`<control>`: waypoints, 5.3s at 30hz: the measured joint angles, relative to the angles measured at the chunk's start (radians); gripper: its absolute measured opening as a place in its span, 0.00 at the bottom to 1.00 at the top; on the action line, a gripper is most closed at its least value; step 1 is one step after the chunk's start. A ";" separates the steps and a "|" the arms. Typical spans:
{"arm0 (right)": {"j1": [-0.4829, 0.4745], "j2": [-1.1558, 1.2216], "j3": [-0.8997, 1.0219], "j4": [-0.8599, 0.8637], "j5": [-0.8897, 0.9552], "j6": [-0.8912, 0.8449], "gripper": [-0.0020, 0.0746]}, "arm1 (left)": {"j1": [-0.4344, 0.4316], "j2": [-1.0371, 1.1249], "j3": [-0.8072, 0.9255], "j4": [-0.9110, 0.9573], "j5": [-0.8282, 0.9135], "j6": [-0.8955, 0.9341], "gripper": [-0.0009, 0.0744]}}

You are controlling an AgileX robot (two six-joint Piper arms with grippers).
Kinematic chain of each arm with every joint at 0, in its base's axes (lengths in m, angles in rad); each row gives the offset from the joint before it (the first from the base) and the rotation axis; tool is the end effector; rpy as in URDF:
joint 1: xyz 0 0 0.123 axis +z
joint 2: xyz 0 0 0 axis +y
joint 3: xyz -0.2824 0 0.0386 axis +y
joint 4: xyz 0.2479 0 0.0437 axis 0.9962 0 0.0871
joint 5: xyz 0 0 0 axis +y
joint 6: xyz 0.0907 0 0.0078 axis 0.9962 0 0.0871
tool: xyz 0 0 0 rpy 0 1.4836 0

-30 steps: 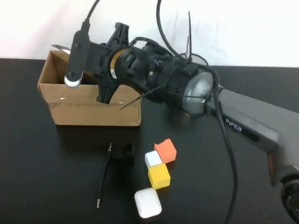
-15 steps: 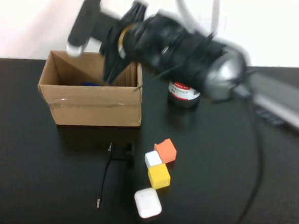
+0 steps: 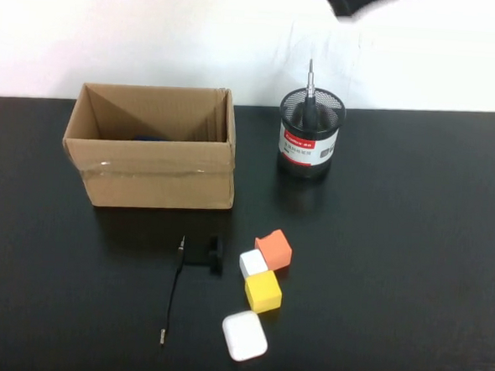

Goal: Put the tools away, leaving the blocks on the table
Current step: Pick up the long Screwdriver from the table

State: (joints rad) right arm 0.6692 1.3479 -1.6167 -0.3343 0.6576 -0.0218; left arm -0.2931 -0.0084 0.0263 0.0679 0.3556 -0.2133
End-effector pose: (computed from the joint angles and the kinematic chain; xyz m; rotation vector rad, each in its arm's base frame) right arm 0.2376 0.1646 0.4906 -0.7217 1.6926 0.0793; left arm 0.0516 -0.0133 0.1727 0.1173 1.8623 -0.2852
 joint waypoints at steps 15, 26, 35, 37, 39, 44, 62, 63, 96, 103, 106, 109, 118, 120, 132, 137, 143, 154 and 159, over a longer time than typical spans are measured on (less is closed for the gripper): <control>0.000 -0.308 0.589 -0.007 -0.184 0.219 0.02 | 0.000 0.000 0.000 0.000 0.000 0.000 0.02; -0.130 -0.443 0.812 -0.043 -0.257 0.228 0.02 | 0.000 0.000 0.000 0.000 0.000 0.000 0.02; -0.464 -0.925 1.245 -0.038 -0.549 0.252 0.02 | 0.000 0.000 0.000 0.000 0.000 0.000 0.02; -0.520 -1.043 1.321 -0.035 -0.560 0.255 0.02 | 0.000 0.000 0.000 0.000 0.000 0.000 0.02; -0.572 -1.138 1.385 -0.035 -0.560 0.284 0.02 | 0.000 0.000 0.000 0.000 0.000 0.000 0.02; -0.680 -1.318 1.561 -0.037 -0.545 0.303 0.02 | 0.000 0.000 0.000 0.000 0.000 0.000 0.02; -0.708 -1.373 1.644 -0.051 -0.309 0.301 0.02 | 0.000 0.000 0.000 0.000 0.000 0.000 0.02; -0.708 -1.373 1.644 -0.051 -0.309 0.301 0.02 | 0.000 0.000 0.000 0.000 0.000 0.000 0.02; -0.708 -1.373 1.644 -0.055 -0.309 0.303 0.02 | 0.000 0.106 -0.649 -0.044 -0.332 -0.018 0.02; -0.708 -1.373 1.644 -0.057 -0.309 0.301 0.02 | 0.000 0.465 -0.929 -0.020 0.139 0.042 0.02; -0.708 -1.373 1.644 -0.057 -0.309 0.301 0.02 | 0.000 0.571 -0.964 -0.045 0.227 0.061 0.02; -0.708 -1.373 1.644 -0.057 -0.309 0.301 0.02 | 0.000 0.690 -1.007 -0.068 0.353 0.098 0.02; -0.708 -1.373 1.644 -0.059 -0.309 0.303 0.02 | 0.000 1.185 -1.187 -0.291 0.710 0.252 0.02; -0.708 -1.373 1.644 -0.059 -0.309 0.303 0.02 | -0.014 1.289 -1.208 -0.314 0.717 0.266 0.02; -0.708 -1.373 1.644 -0.059 -0.309 0.301 0.02 | -0.221 1.736 -1.223 -0.126 0.529 0.015 0.41; -0.708 -1.373 1.644 -0.059 -0.309 0.302 0.02 | -0.223 1.807 -1.223 -0.091 0.441 -0.015 0.43; -0.708 -1.373 1.644 -0.059 -0.309 0.302 0.02 | -0.226 1.836 -1.224 -0.091 0.326 -0.020 0.44; -0.708 -1.373 1.644 -0.059 -0.309 0.302 0.02 | -0.226 1.904 -1.224 -0.085 0.337 -0.022 0.44; -0.708 -1.373 1.644 -0.059 -0.309 0.302 0.02 | -0.226 1.932 -1.229 -0.068 0.329 -0.022 0.44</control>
State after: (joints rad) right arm -0.0388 -0.0253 0.0277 -0.3929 0.3490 0.2802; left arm -0.5187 1.9241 -1.2025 0.0000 0.6849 -0.2357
